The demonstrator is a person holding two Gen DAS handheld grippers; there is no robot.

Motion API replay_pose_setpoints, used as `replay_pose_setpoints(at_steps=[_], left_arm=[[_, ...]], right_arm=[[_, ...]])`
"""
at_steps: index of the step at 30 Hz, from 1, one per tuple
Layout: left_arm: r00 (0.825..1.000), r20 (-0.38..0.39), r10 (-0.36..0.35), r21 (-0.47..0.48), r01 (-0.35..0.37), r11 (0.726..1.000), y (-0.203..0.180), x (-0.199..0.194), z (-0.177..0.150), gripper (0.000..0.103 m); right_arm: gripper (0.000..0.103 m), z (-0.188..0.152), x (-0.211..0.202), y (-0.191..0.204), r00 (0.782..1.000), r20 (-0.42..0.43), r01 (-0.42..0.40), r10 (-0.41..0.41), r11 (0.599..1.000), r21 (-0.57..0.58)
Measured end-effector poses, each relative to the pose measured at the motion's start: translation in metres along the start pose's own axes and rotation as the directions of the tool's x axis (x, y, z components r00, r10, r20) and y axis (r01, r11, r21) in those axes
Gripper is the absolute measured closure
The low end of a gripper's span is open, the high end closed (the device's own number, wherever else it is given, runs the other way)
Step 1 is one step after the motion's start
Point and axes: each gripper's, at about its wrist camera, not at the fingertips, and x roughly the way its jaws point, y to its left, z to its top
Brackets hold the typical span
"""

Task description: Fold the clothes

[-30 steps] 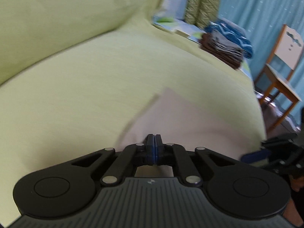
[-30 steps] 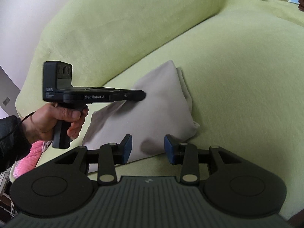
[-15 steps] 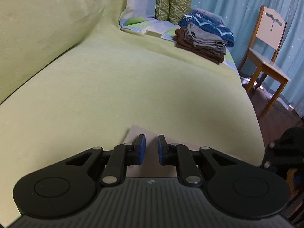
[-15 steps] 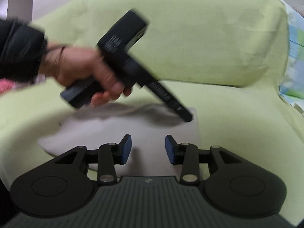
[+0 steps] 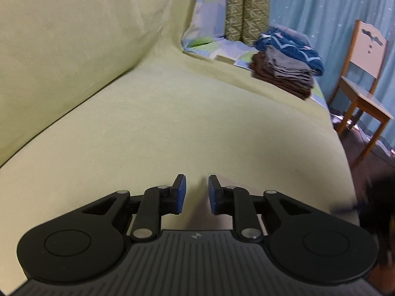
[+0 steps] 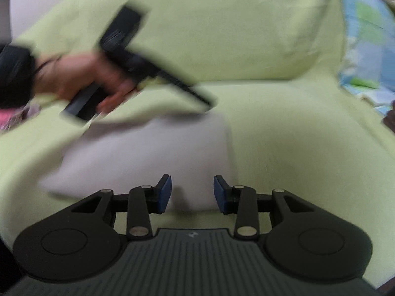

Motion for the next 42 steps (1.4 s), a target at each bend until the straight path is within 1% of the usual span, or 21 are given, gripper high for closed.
replay_pose_setpoints(at_steps=[3,4,5,8,9,10,12,14,16,19,23,27,30,31,32,34,36,39,40,41,42], left_arm=[[1.0,0.008,-0.012,0.0,0.012,1.0,-0.006,-0.014,-0.011,0.079],[1.0,0.011,-0.016,-0.002,0.016,1.0,-0.008,-0.016,-0.015,0.079],[1.0,0.011,-0.025,-0.005,0.025,1.0,-0.01,-0.017,-0.019,0.079],[0.999,0.007,-0.054,0.01,0.054,0.998,-0.017,-0.014,-0.021,0.079],[0.998,0.007,-0.06,0.016,0.06,0.998,-0.02,-0.012,-0.021,0.079],[0.998,0.008,-0.064,0.021,0.064,0.998,-0.022,-0.011,-0.02,0.079],[0.998,0.011,-0.07,0.036,0.069,0.997,-0.027,-0.008,-0.018,0.079],[0.998,0.019,-0.068,0.065,0.066,0.996,-0.034,-0.007,-0.015,0.079],[0.998,0.018,-0.065,0.077,0.064,0.995,-0.038,-0.003,-0.012,0.077],[0.999,-0.006,-0.05,0.093,0.05,0.994,-0.038,0.009,-0.009,0.076],[1.0,0.002,-0.025,0.055,0.025,0.998,-0.031,0.02,-0.009,0.076],[1.0,0.02,-0.002,0.022,0.001,1.0,-0.024,0.03,-0.007,0.075],[0.999,0.037,-0.004,0.003,0.003,1.0,-0.018,0.039,-0.007,0.071],[0.999,0.037,0.006,-0.012,-0.005,1.0,-0.015,0.041,-0.005,0.066],[0.999,0.037,0.02,-0.03,-0.019,0.999,-0.012,0.042,-0.003,0.059],[0.998,0.045,0.04,-0.059,-0.037,0.998,-0.005,0.039,-0.001,0.058],[0.996,0.057,0.062,-0.087,-0.057,0.995,0.001,0.032,0.001,0.062],[0.992,0.092,0.081,-0.106,-0.072,0.992,0.003,-0.005,-0.008,0.063],[0.993,0.089,0.075,-0.091,-0.067,0.994,-0.002,-0.019,-0.016,0.066],[0.996,0.079,0.047,-0.075,-0.042,0.996,-0.009,-0.031,-0.026,0.066],[0.998,0.066,-0.002,-0.062,0.006,0.998,-0.017,-0.038,-0.035,0.066]], right_arm=[[0.071,0.005,0.009,-0.018,1.0,-0.021,-0.016,0.017,0.996,0.088],[0.076,0.006,0.013,-0.023,0.999,-0.033,-0.027,0.031,0.993,0.116],[0.079,0.007,0.017,-0.027,0.998,-0.044,-0.038,0.045,0.988,0.152],[0.081,0.006,0.026,-0.04,0.995,-0.065,-0.058,0.077,0.967,0.247],[0.084,0.005,0.027,-0.043,0.994,-0.064,-0.067,0.088,0.959,0.275],[0.091,0.004,0.026,-0.045,0.994,-0.064,-0.069,0.091,0.954,0.291],[0.097,0.004,0.02,-0.044,0.995,-0.059,-0.065,0.086,0.953,0.295],[0.102,0.006,0.016,-0.042,0.996,-0.048,-0.056,0.073,0.958,0.281],[0.103,0.002,0.0,-0.032,0.998,-0.044,-0.036,0.048,0.969,0.244],[0.103,-0.005,-0.005,-0.027,0.996,-0.083,-0.022,0.043,0.972,0.235],[0.103,-0.006,-0.004,-0.025,0.994,-0.098,-0.014,0.037,0.974,0.226],[0.103,-0.009,-0.004,-0.022,0.99,-0.139,0.013,0.015,0.98,0.2],[0.103,-0.013,-0.007,-0.02,0.991,-0.134,0.027,-0.003,0.985,0.173],[0.103,-0.012,-0.006,-0.02,0.992,-0.123,0.027,-0.007,0.986,0.162],[0.103,-0.01,-0.007,-0.019,0.994,-0.104,0.03,-0.014,0.988,0.149],[0.103,-0.005,-0.013,-0.011,0.999,-0.049,0.024,-0.019,0.994,0.105],[0.101,0.001,-0.018,0.004,1.0,0.01,0.008,-0.008,1.0,0.028],[0.099,0.003,-0.015,0.023,0.999,0.029,-0.038,0.039,0.999,-0.037],[0.098,0.002,-0.012,0.029,0.998,0.019,-0.059,0.06,0.997,-0.052],[0.097,0.001,-0.009,0.032,0.997,0.012,-0.07,0.071,0.996,-0.058],[0.097,0.001,-0.006,0.037,0.996,0.005,-0.085,0.085,0.994,-0.071]])
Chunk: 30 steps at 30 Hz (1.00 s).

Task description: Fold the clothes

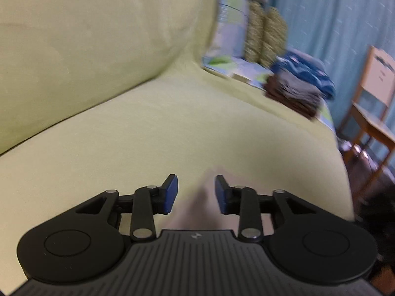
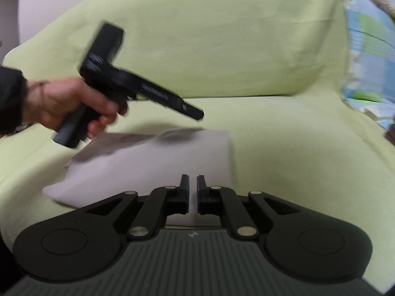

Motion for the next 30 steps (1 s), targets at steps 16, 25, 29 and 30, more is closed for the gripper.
replay_pose_setpoints(at_steps=[16,25,29,30], left_arm=[[0.99,0.008,0.143,-0.071,-0.142,0.987,0.049,-0.046,-0.07,0.075],[0.977,0.052,0.207,-0.063,-0.204,0.977,0.038,-0.106,-0.086,0.078],[0.985,-0.02,0.171,0.048,-0.17,0.984,0.023,-0.09,-0.095,0.076],[0.984,-0.026,0.174,0.051,-0.172,0.984,0.026,-0.088,-0.099,0.075]], right_arm=[[0.081,-0.016,0.015,0.035,0.998,-0.063,-0.02,0.011,0.99,-0.139],[0.079,-0.003,0.007,0.052,1.0,-0.018,-0.012,0.009,0.981,-0.191],[0.079,0.008,0.019,0.079,0.992,-0.005,-0.126,0.129,0.956,-0.264],[0.079,0.007,0.024,0.089,0.988,-0.018,-0.152,0.153,0.948,-0.278]])
